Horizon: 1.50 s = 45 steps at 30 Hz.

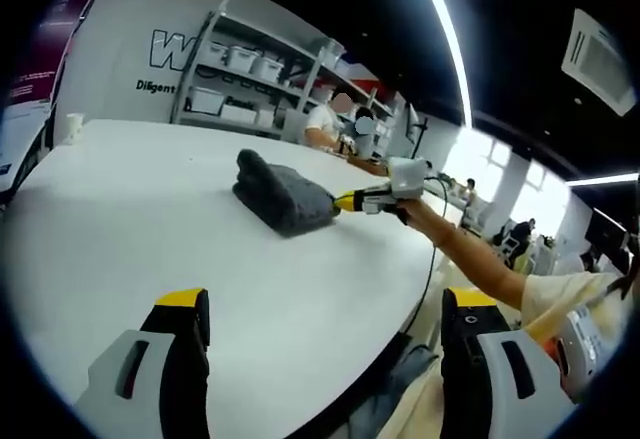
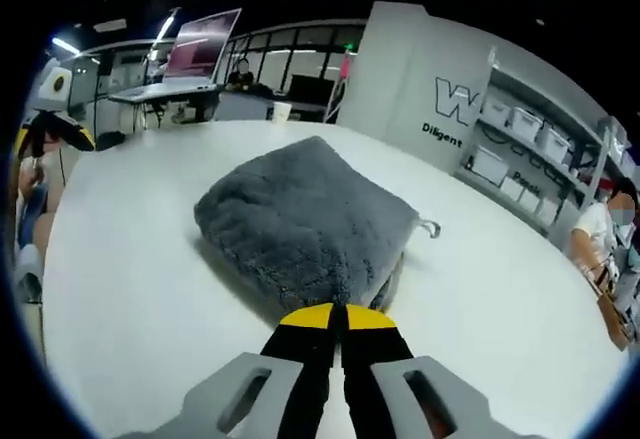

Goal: Open the folded towel by lifting each exposed corner and separating the folded layers until the towel lies flat within the target outline without major curled edges

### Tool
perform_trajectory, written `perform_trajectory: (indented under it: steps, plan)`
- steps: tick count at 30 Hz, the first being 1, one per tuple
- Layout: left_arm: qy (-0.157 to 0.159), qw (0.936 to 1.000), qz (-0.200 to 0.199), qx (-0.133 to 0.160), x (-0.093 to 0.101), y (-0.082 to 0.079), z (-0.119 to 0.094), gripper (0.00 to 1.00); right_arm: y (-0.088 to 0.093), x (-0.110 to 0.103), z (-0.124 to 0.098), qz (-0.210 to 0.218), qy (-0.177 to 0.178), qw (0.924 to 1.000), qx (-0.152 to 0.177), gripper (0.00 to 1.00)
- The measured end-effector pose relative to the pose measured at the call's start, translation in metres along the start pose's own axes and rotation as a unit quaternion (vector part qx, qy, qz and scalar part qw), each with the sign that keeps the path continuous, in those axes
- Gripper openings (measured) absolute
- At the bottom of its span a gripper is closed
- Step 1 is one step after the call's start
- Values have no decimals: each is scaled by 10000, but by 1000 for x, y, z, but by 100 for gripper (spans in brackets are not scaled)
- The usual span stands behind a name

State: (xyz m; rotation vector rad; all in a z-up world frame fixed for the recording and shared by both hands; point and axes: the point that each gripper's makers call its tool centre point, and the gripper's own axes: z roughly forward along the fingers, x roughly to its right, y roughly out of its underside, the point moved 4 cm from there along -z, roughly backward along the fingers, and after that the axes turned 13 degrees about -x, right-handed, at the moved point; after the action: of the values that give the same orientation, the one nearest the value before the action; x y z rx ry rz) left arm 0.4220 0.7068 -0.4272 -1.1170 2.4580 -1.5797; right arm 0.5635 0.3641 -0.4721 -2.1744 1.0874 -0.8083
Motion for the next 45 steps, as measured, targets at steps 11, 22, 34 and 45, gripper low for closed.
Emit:
perform_trajectory:
  steps: [11, 22, 34, 45]
  plan:
    - [-79, 9999, 26, -56, 0, 1, 1, 94, 21, 28, -13, 200, 111, 9997, -54, 0]
    - [-38, 9999, 74, -96, 2, 0, 4, 94, 7, 33, -38, 204, 685, 9973, 154, 21]
    - [51, 9999, 91, -76, 6, 2, 3, 94, -67, -69, -31, -1094, 227, 9930, 381, 25]
    - [-54, 9999, 106, 11, 1, -2, -6, 96, -59, -79, 6, -1071, 245, 9939, -59, 4]
